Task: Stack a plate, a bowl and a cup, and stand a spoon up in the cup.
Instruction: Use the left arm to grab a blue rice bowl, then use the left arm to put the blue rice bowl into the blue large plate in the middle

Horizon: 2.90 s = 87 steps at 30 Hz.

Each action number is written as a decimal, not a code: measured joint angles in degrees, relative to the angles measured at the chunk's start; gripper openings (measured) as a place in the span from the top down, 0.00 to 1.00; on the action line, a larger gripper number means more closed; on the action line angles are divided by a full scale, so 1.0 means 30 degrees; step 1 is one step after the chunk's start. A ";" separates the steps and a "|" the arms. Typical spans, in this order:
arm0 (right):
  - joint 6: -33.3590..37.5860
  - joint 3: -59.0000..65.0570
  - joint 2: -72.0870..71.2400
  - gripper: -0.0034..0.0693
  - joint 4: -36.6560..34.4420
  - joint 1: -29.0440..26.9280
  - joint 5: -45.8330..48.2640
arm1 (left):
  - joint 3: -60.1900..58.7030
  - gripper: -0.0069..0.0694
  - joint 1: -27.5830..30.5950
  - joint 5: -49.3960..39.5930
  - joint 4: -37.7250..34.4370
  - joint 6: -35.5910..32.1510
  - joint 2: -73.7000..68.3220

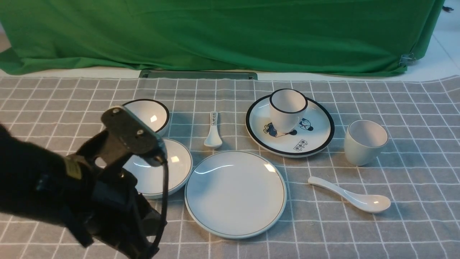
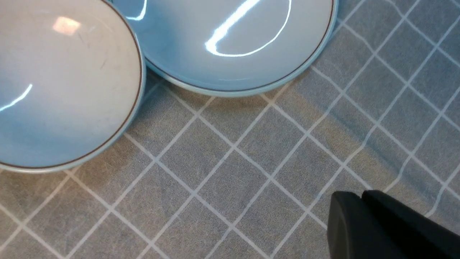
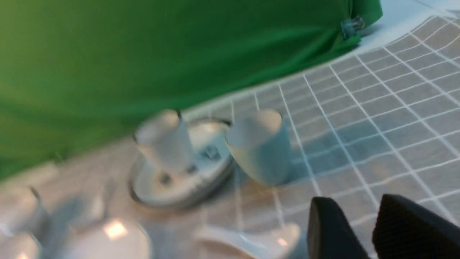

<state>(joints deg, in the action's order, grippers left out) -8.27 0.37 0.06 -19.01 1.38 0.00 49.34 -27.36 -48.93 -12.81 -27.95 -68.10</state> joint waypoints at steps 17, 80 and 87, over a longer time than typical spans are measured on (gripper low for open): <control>0.7786 -1.2342 0.8633 0.77 0.0583 0.5599 1.4309 | 0.3493 0.65 0.3286 0.2341 0.1324 -0.4651 -0.7941; 0.7688 -1.3189 1.1384 0.44 0.0754 0.6262 1.4862 | 0.7046 0.61 -0.5181 0.2888 0.3952 -0.2534 -1.2419; 0.7092 -1.5545 1.6747 0.42 0.1475 0.6262 1.5790 | 0.7091 0.32 -0.5181 0.2809 0.2819 -0.2008 -1.0861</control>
<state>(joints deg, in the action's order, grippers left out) 13.00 -46.26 50.30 -14.59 20.16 47.37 70.61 -42.90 -40.50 -4.36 -33.98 -100.68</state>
